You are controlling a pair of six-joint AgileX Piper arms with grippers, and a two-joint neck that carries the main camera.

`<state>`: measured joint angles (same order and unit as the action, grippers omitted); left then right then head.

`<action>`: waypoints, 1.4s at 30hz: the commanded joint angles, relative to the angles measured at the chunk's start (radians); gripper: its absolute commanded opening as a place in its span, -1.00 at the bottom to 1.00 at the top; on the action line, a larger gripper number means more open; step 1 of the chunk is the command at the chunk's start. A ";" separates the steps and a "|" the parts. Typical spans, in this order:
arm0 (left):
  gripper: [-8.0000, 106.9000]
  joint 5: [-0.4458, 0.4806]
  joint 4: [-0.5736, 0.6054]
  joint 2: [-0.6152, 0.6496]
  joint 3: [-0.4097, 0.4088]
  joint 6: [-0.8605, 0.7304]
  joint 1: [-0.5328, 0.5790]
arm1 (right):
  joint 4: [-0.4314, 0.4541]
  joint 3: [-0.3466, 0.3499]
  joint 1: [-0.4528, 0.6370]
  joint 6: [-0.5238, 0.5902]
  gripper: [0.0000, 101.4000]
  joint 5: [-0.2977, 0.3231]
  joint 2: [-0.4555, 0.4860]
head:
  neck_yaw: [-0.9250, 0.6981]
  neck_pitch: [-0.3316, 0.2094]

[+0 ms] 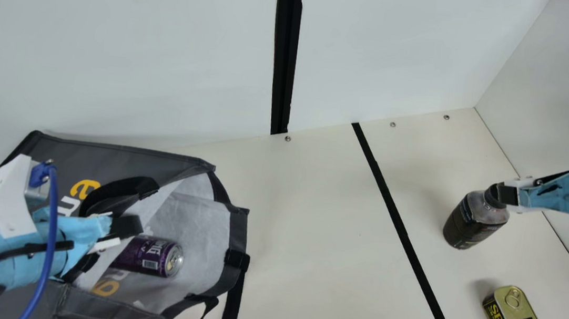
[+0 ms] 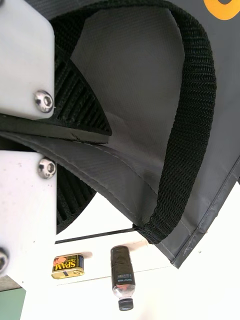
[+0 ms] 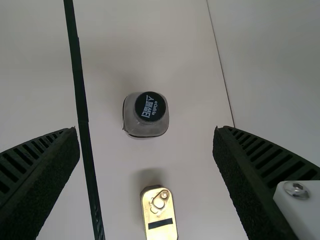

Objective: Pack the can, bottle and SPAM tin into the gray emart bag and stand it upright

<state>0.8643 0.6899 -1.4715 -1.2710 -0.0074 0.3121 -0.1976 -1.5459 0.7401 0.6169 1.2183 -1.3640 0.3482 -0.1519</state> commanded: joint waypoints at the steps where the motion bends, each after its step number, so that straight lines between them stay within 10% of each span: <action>1: -1.00 0.000 0.000 0.000 0.000 0.000 0.000 | 0.000 -0.008 -0.003 0.003 0.87 0.002 -0.023 | 0.001 -0.023; 42: -1.00 0.000 0.000 0.000 0.000 0.000 0.000 | 0.045 -0.059 -0.073 -0.003 0.87 -0.021 -0.320 | 0.001 -0.023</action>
<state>0.8643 0.6899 -1.4715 -1.2710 -0.0074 0.3121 -0.1521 -1.6059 0.6672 0.6138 1.1981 -1.6826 0.3482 -0.1519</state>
